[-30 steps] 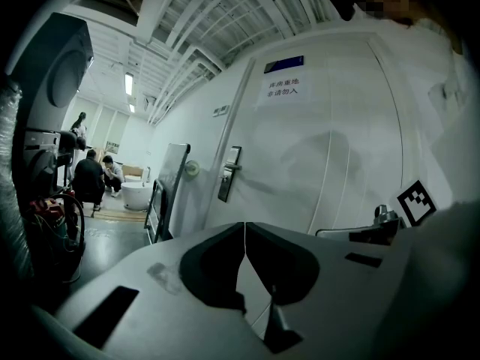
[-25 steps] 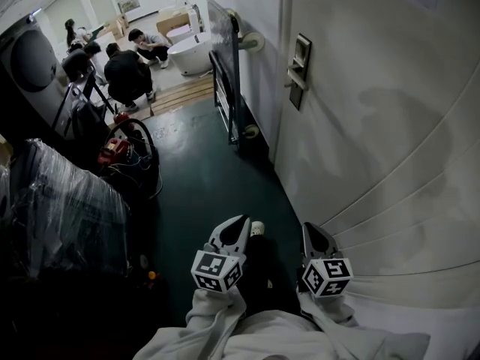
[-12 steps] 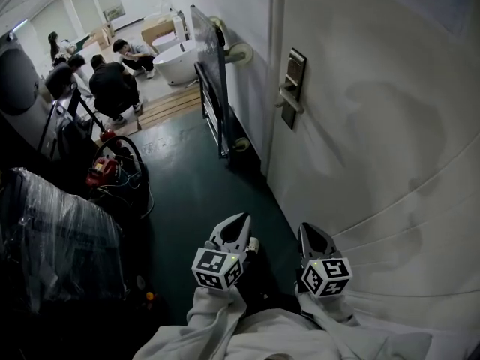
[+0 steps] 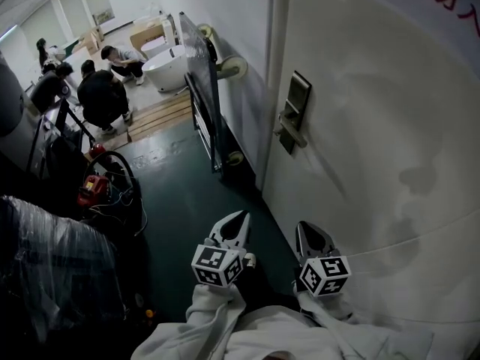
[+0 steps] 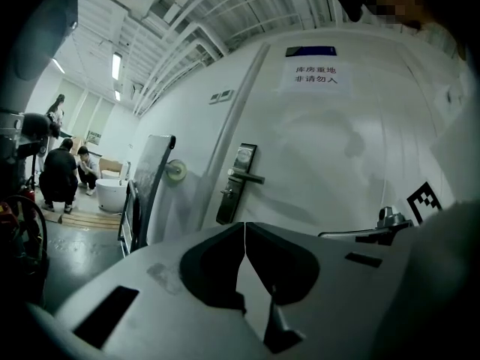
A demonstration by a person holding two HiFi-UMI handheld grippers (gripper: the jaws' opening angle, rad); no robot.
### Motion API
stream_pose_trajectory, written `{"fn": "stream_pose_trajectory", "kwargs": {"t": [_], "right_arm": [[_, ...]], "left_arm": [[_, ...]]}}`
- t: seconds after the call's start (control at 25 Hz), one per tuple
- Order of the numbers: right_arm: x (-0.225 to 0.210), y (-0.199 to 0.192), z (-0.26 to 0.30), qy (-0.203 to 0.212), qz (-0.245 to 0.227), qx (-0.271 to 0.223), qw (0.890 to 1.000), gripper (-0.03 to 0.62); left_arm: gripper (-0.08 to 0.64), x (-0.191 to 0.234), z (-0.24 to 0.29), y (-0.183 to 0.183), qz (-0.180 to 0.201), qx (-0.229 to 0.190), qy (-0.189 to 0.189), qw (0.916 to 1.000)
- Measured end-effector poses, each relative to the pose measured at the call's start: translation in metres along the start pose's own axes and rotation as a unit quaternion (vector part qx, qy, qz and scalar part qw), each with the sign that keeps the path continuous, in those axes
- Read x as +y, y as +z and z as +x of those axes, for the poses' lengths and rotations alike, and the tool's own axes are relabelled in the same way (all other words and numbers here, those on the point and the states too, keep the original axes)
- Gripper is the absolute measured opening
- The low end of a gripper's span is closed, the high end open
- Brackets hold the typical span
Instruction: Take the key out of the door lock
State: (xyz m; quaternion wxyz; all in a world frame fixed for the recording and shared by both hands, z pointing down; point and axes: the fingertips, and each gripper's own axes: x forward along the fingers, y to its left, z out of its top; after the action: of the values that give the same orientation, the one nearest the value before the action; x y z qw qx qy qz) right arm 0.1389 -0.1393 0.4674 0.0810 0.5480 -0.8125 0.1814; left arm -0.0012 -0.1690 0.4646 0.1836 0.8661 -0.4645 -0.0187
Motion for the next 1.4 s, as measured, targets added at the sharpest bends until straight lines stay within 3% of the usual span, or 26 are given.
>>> {"fn": "stream_pose_trajectory", "kwargs": {"t": [0.52,1.04,1.4], "right_arm": [[-0.023,0.031,0.085,-0.014,0.014,-0.001,1.000,0.052],[-0.025,0.040,0.133,-0.029,0.026,-0.004,0.999,0.051],[-0.026,0.042,0.146,-0.049,0.030,-0.009,0.998,0.052]], "left_arm": [[0.015,0.053,0.077,0.026,0.006,0.019,-0.022,0.9996],[0.015,0.084,0.112,0.036,0.017,0.031,-0.047,0.9983],[0.015,0.084,0.129,0.040,0.014,0.033,-0.077,0.9964]]}}
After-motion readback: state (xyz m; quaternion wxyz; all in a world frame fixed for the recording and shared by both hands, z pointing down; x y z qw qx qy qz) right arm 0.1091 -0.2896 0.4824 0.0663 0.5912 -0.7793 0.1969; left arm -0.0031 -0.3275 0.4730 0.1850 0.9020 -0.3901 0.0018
